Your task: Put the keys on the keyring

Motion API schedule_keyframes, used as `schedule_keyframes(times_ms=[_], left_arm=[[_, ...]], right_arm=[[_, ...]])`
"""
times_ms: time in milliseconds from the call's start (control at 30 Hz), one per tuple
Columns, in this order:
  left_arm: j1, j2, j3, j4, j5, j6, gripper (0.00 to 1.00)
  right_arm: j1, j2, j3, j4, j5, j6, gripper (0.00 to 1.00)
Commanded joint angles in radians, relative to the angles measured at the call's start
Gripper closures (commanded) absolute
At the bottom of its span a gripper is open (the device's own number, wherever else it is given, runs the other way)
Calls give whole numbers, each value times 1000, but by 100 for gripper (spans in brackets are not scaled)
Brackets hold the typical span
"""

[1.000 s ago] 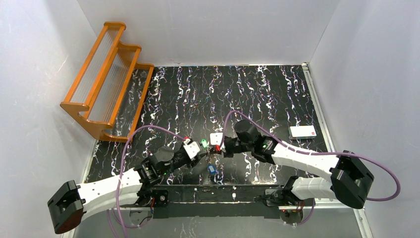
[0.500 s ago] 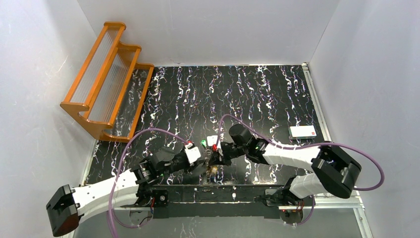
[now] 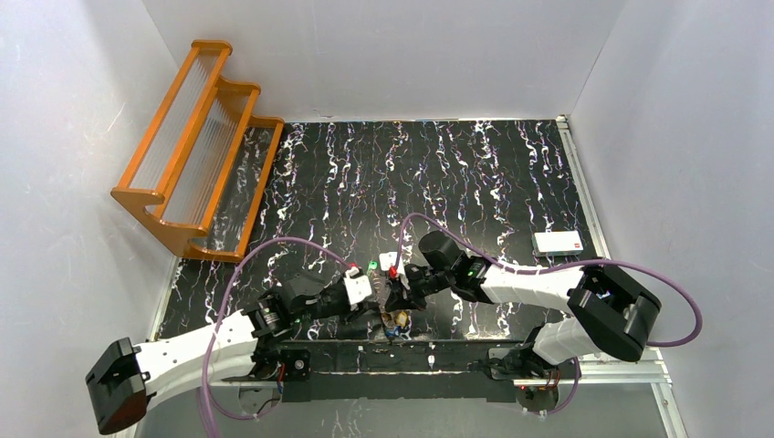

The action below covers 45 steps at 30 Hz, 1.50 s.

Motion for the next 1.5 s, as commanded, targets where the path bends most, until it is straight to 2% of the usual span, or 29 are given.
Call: schedule_keyframes(times_ms=[0, 167, 367, 700, 1000, 1133, 1300, 1467], left_arm=[[3, 56, 29, 13, 130, 5, 72], [2, 64, 26, 34, 139, 0, 74], [2, 95, 10, 81, 146, -17, 82], [3, 146, 1, 84, 130, -11, 79], [2, 181, -8, 98, 109, -14, 82], [2, 193, -10, 107, 101, -9, 85], [2, 198, -10, 99, 93, 4, 100], [2, 165, -12, 77, 58, 9, 100]], right_arm=[[0, -4, 12, 24, -13, 10, 99], [0, -1, 17, 23, -12, 13, 99], [0, -5, 15, 30, -17, 14, 99], [1, -8, 21, 33, -16, 17, 99], [0, -8, 28, 32, -15, 22, 99], [-1, -7, 32, 31, -17, 25, 99], [-1, -12, 35, 35, -1, 30, 99], [-2, -31, 33, 47, 38, 50, 99]])
